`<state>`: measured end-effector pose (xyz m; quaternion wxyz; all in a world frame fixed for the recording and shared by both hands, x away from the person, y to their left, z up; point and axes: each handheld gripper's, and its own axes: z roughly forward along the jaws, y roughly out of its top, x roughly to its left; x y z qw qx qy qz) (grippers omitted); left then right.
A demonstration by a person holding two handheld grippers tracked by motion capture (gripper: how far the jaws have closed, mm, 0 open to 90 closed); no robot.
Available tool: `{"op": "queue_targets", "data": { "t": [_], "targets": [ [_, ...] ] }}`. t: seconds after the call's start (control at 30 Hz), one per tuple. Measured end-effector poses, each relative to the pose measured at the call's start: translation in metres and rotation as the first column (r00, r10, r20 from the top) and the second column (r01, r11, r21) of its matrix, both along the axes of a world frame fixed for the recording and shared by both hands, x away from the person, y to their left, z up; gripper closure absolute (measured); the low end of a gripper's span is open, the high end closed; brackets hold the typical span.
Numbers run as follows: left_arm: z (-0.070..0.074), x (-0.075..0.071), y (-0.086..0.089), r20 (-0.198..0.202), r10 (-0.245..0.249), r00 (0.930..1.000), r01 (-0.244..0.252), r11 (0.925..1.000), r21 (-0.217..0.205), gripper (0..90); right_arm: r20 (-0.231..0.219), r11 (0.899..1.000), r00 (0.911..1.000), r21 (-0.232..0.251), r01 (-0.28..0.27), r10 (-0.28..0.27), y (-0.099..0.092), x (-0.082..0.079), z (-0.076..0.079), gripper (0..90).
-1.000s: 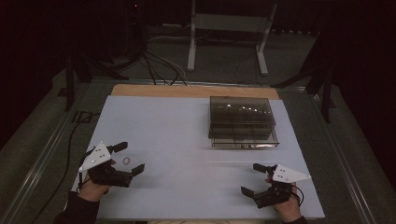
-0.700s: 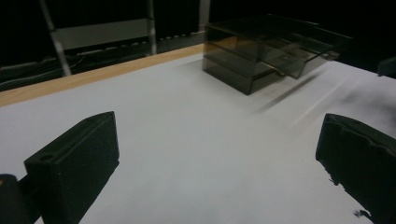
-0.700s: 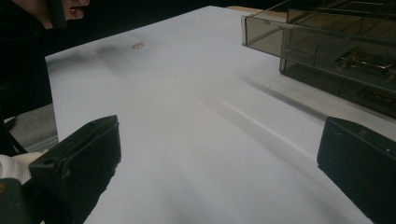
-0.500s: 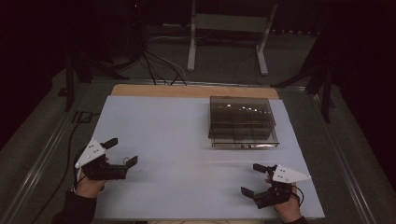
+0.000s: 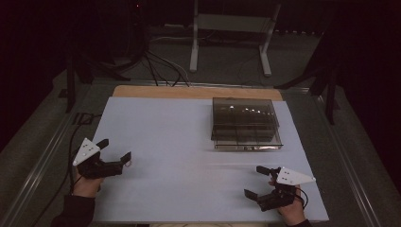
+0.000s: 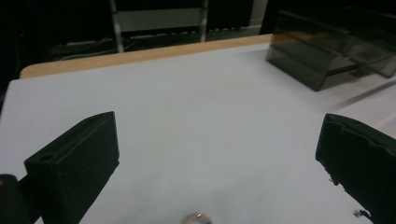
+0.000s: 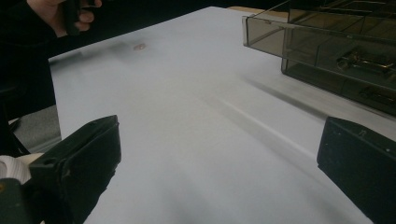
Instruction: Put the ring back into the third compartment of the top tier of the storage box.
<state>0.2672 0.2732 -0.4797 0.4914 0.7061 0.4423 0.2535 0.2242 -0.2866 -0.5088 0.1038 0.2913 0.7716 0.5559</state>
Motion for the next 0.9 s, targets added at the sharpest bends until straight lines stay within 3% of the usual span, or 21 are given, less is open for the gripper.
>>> {"op": "queue_targets", "data": {
  "t": [0.1, 0.23, 0.4, 0.5, 0.73, 0.87, 0.9],
  "targets": [
    [-0.004, 0.003, 0.001, -0.046, 0.023, 0.9987, -0.022, 0.9995, 0.02, 0.9, -0.001, 1.0, 1.0, -0.003, -0.001, 0.001, 0.0, 0.0, 0.0, 0.0],
    [-0.011, 0.004, 0.001, -0.068, 0.045, 0.9966, -0.04, 0.9964, 0.074, 3.3, -0.001, 1.0, 1.0, -0.002, 0.0, 0.0, 0.0, 0.0, 0.0, 0.0],
    [-0.015, 0.004, 0.004, -0.093, 0.078, 0.9926, -0.071, 0.9946, 0.076, 6.4, -0.002, 1.0, 1.0, -0.004, 0.0, 0.0, 0.0, 0.0, 0.0, 0.0],
    [-0.017, 0.005, 0.005, -0.117, 0.075, 0.9903, -0.065, 0.9942, 0.086, 7.6, -0.002, 1.0, 1.0, -0.003, -0.001, 0.001, 0.0, 0.0, 0.0, 0.0],
    [-0.027, 0.009, 0.002, -0.213, 0.091, 0.9729, -0.064, 0.9891, 0.133, 15.6, -0.003, 1.0, 1.0, -0.003, -0.001, 0.001, 0.0, 0.0, 0.0, 0.0],
    [-0.03, 0.009, 0.003, -0.231, 0.094, 0.9683, -0.062, 0.9879, 0.142, 16.9, -0.003, 1.0, 1.0, -0.005, -0.002, 0.002, 0.0, -0.001, 0.0, 0.0],
    [-0.031, 0.01, 0.003, -0.247, 0.1, 0.9638, -0.067, 0.9878, 0.141, 17.6, -0.002, 1.0, 1.0, -0.005, -0.002, 0.002, 0.0, -0.001, 0.0, 0.0]
  ]
}}
